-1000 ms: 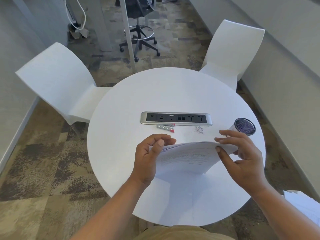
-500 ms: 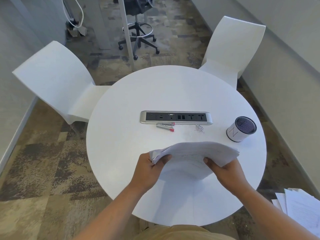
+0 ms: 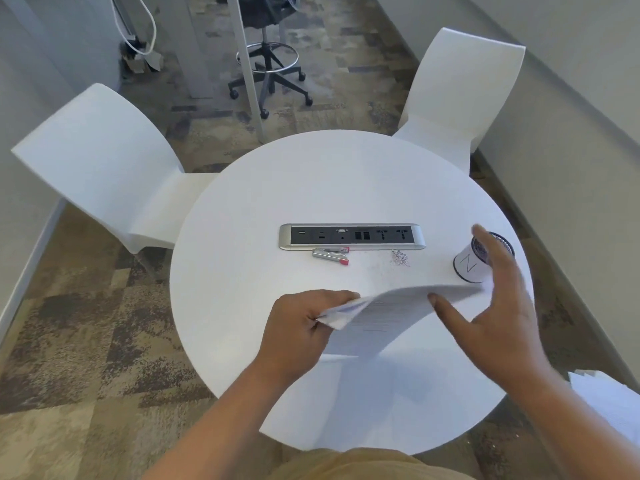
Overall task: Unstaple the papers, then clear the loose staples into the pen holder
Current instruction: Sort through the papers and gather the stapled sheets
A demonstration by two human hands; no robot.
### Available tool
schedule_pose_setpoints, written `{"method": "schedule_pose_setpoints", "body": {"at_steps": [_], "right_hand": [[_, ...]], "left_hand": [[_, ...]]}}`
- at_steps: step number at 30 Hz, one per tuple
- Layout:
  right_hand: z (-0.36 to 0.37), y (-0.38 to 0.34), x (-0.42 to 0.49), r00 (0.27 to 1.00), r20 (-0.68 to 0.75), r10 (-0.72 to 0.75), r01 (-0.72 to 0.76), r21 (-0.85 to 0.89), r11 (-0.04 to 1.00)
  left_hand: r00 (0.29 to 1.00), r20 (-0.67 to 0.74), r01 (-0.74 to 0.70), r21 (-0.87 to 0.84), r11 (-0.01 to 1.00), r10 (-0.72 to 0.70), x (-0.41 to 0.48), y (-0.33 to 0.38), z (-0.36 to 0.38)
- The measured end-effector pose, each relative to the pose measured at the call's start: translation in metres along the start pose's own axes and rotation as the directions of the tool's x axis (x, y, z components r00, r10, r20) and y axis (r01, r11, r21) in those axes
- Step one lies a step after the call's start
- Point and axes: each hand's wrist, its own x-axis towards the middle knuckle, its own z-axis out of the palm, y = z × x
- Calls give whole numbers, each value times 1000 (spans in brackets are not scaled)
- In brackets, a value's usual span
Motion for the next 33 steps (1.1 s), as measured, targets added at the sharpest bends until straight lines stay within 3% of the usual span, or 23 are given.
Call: {"method": "schedule_pose_setpoints", "body": {"at_steps": [2, 4, 6, 8, 11, 13, 14, 15, 16, 17, 19, 21, 26, 29, 33], "right_hand": [[-8, -20, 6, 964, 139, -225, 250, -198, 948], [-5, -27, 7, 900, 348, -264, 365, -264, 893], [1, -26, 5, 872, 440, -214, 352, -259, 900], [4, -19, 4, 894, 418, -159, 248, -169, 954], [4, -3, -1, 946, 316, 79, -93, 32, 995], [6, 11, -9, 942, 256, 216, -264, 173, 949], [6, 17, -13, 923, 260, 283, -351, 268, 897], [6, 20, -16, 897, 292, 331, -425, 366, 828], [6, 24, -20, 880, 324, 346, -464, 436, 771], [8, 29, -23, 867, 348, 356, -491, 473, 732], [13, 36, -29, 861, 341, 378, -507, 505, 699], [17, 42, -33, 860, 299, 413, -510, 522, 684], [32, 38, -37, 864, 187, 468, -502, 401, 767], [48, 43, -39, 846, 194, 496, -533, 304, 790], [61, 48, -42, 815, 170, 553, -578, 300, 759]], "left_hand": [[986, 52, -167, 202, 965, 159, 6, 9, -5], [955, 116, -295, 314, 903, 272, 12, 18, -7], [920, 126, -392, 357, 848, 372, 17, 26, -6], [905, 1, -404, 319, 857, 426, 19, 27, -8], [928, -293, -140, 301, 943, 231, 13, 13, -16], [865, -479, 217, 91, 972, -149, 5, -3, -25], [807, -463, 362, -103, 927, -366, 1, -8, -31], [773, -358, 435, -303, 848, -524, -2, -13, -37], [775, -212, 452, -473, 756, -596, -4, -19, -41], [782, -82, 473, -569, 673, -618, -8, -25, -44], [805, 39, 500, -582, 642, -591, -15, -33, -47], [823, 20, 481, -559, 675, -568, -21, -37, -45], [873, -47, 425, -413, 805, -485, -27, -50, -43], [889, 12, 434, -340, 835, -457, -28, -63, -43], [879, 119, 474, -314, 823, -461, -27, -68, -42]]}}
